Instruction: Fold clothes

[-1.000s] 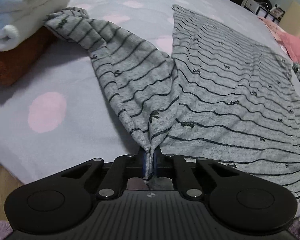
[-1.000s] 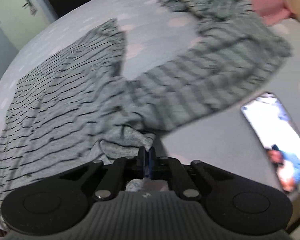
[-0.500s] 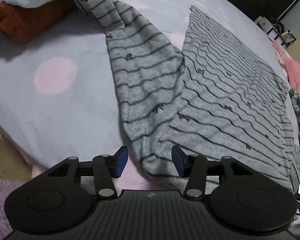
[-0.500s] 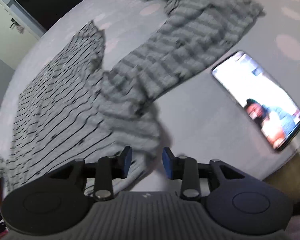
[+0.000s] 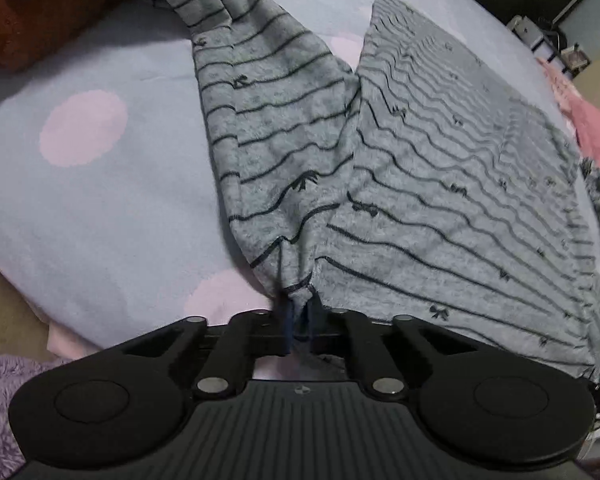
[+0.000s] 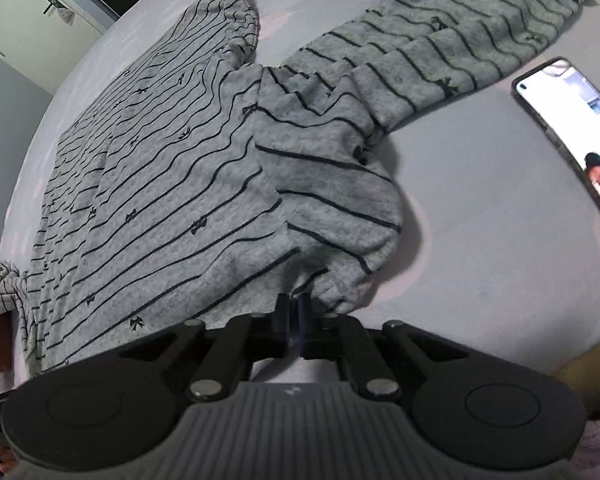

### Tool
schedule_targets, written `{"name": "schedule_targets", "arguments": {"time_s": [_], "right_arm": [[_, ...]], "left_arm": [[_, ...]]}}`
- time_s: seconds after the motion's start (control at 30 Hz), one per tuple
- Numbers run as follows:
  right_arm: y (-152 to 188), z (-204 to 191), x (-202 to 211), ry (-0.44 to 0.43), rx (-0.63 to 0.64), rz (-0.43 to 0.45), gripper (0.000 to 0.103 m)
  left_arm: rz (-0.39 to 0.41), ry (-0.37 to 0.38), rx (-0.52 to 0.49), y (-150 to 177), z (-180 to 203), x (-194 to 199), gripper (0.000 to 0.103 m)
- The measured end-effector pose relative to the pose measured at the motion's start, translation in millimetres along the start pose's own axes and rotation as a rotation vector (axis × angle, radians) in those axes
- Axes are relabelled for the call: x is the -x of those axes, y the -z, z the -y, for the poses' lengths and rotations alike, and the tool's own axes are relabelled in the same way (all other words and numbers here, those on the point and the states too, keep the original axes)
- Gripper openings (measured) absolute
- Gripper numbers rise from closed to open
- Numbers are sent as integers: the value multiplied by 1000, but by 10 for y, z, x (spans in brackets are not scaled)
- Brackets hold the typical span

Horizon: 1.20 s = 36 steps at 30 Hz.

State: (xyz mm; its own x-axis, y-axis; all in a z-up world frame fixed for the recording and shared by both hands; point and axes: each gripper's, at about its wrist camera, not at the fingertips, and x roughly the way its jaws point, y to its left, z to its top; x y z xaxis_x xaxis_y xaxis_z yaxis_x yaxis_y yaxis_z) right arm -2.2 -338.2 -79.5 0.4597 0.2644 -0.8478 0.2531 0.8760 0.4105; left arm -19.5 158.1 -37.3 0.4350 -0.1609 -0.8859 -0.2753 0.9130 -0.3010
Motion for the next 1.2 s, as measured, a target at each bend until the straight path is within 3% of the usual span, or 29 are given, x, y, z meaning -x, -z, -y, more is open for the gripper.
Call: {"name": "schedule_targets", "arguments": {"time_s": [0.23, 0.33, 0.5, 0.7, 0.8, 1.0, 1.07, 1.13, 1.2], "right_arm": [[-2, -59, 372, 38, 112, 66, 1], [57, -83, 523, 41, 182, 57, 1], [60, 24, 411, 53, 154, 14, 1], [108, 40, 396, 143, 196, 23, 7], [133, 15, 441, 86, 218, 36, 7], [302, -389, 459, -4, 502, 42, 9], [402, -566, 455, -4, 650, 44, 13], [521, -749, 437, 8, 825, 32, 33], [645, -925, 419, 19, 1012, 24, 33]], "left_arm": [[89, 11, -49, 17, 48, 413, 2], [80, 16, -55, 25, 27, 471, 2], [20, -6, -49, -6, 43, 210, 3], [38, -77, -166, 65, 140, 342, 4], [65, -70, -321, 141, 335, 417, 4], [134, -34, -766, 474, 884, 465, 4], [153, -29, -946, 643, 1022, 433, 4], [164, -33, -1134, 829, 1140, 375, 11], [171, -21, -1320, 1024, 1220, 332, 15]]}}
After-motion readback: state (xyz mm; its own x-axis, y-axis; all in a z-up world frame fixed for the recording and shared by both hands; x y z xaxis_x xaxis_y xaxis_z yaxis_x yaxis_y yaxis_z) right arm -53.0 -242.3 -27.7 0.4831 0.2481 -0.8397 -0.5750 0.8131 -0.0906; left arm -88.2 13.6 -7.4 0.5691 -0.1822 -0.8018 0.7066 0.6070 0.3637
